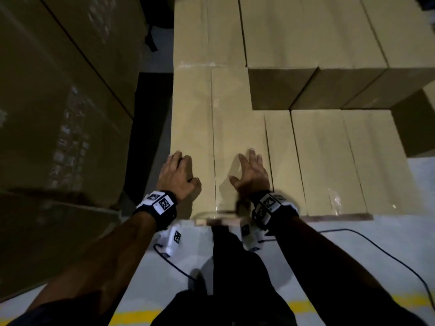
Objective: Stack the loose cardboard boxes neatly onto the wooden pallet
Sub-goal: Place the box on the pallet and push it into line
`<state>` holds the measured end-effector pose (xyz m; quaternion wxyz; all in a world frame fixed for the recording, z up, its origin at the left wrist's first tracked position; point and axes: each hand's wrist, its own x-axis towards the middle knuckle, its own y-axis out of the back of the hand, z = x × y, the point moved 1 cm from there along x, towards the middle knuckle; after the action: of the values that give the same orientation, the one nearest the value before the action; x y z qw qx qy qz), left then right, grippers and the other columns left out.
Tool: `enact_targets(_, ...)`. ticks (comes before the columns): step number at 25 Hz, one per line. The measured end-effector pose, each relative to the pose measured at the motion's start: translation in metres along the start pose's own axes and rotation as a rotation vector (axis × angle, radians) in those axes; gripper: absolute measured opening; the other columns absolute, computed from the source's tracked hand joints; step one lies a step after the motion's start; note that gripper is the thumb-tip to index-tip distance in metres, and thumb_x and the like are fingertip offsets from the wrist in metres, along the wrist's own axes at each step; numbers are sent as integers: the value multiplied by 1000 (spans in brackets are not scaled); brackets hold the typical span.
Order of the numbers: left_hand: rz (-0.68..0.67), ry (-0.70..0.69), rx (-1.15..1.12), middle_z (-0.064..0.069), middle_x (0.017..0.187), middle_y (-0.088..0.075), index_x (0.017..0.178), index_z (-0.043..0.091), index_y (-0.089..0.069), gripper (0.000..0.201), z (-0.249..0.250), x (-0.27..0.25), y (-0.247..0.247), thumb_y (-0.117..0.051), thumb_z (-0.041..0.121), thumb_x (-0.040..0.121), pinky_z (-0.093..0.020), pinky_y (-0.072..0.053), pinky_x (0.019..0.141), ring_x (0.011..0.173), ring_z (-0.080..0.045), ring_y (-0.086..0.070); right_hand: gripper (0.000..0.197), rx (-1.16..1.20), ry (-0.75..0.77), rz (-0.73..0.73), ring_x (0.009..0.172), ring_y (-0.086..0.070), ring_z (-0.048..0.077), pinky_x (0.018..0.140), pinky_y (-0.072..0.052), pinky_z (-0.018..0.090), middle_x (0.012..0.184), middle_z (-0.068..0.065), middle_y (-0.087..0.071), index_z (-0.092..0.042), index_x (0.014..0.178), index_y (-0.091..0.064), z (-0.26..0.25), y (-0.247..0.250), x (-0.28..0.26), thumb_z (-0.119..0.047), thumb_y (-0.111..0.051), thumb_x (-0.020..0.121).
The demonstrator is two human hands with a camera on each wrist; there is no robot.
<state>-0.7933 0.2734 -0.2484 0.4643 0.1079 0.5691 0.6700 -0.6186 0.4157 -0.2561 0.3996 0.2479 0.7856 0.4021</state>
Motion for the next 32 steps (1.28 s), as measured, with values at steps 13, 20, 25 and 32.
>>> enact_targets(13, -75, -278, 380, -8, 166, 5, 158, 14, -2, 88, -22, -88, -45, -62, 21, 95, -37, -7, 123, 153, -27, 1, 85, -174, 107, -29, 155, -3, 30, 123, -20, 45, 169, 5, -1, -23, 159, -20, 31, -36, -92, -33, -68, 90)
enact_targets(20, -27, -285, 392, -9, 166, 2, 158, 12, -6, 79, -24, -92, -42, -57, 23, 98, -37, -9, 122, 153, -27, -3, 77, -185, 93, 48, 155, -6, 32, 124, -20, 45, 169, 7, -5, -22, 158, -24, 24, -43, -94, -34, -67, 95)
enact_targets(25, -32, -273, 409, -8, 166, 4, 158, 12, -3, 80, -24, -94, -41, -56, 23, 99, -37, -7, 122, 153, -26, -1, 77, -208, 95, 47, 155, -6, 33, 123, -22, 47, 169, 8, -5, -21, 157, -24, 22, -42, -93, -33, -66, 95)
enact_targets(32, -18, -265, 416, -9, 166, 2, 158, 10, -4, 80, -26, -93, -43, -56, 23, 98, -37, -9, 122, 153, -26, -3, 75, -215, 88, 46, 155, -5, 32, 124, -20, 46, 169, 7, -4, -23, 157, -22, 23, -48, -91, -33, -64, 96)
